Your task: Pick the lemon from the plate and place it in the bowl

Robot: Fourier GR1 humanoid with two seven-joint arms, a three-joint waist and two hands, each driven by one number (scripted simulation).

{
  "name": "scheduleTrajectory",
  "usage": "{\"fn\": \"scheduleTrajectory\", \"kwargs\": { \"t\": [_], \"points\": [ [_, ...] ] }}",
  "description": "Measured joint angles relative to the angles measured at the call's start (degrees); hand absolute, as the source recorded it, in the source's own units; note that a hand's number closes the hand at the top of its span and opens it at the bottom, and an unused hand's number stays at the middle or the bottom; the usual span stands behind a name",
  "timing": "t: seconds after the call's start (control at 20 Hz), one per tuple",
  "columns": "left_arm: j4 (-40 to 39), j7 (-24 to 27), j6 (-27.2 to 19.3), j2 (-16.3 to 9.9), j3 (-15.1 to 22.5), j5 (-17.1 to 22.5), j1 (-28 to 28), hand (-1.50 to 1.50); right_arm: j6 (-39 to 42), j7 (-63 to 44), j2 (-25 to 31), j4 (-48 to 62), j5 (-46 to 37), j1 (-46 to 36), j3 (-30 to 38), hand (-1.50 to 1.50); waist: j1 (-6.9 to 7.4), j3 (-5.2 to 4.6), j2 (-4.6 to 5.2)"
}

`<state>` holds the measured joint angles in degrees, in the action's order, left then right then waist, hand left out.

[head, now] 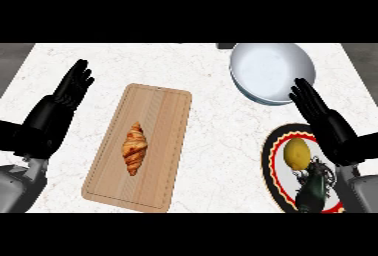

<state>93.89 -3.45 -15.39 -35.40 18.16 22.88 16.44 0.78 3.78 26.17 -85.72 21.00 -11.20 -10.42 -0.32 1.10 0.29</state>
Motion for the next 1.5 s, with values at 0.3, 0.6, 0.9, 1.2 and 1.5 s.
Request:
{"fn": "scheduleTrajectory", "kwargs": {
  "t": [0.3, 0.6, 0.9, 1.2, 1.5],
  "points": [
    [-2.5, 4.3, -1.9, 0.1, -7.2, -0.2, -2.0, 0.0, -5.0, 1.0, -7.8, -1.1, -2.1, -5.7, -1.7, -1.5, 1.19, -0.91, -0.15],
    [-4.7, 5.9, -3.2, 0.9, -10.9, 1.5, -3.6, 0.0, -25.9, 2.5, -6.9, -0.3, -22.0, -4.3, -2.2, -1.5, 0.14, -1.47, -0.66],
    [-7.5, 8.4, -2.0, 1.6, -13.7, 2.4, -4.4, 0.0, -39.8, -5.9, -10.4, -5.5, -42.8, 1.0, -12.7, -1.5, -0.6, -1.4, -0.74],
    [-9.0, 9.6, -0.9, 1.3, -15.5, 2.9, -5.8, 0.0, -34.4, -25.9, -3.8, -14.9, -57.5, 4.2, -14.0, -1.5, -1.91, -1.56, -1.16],
    [-8.6, 9.4, -0.2, 1.4, -15.8, 3.3, -6.0, 0.0, -16.8, -45.3, 3.4, -25.3, -60.3, 5.5, -14.0, -1.5, -1.94, -1.58, -1.19]
  ]
}}
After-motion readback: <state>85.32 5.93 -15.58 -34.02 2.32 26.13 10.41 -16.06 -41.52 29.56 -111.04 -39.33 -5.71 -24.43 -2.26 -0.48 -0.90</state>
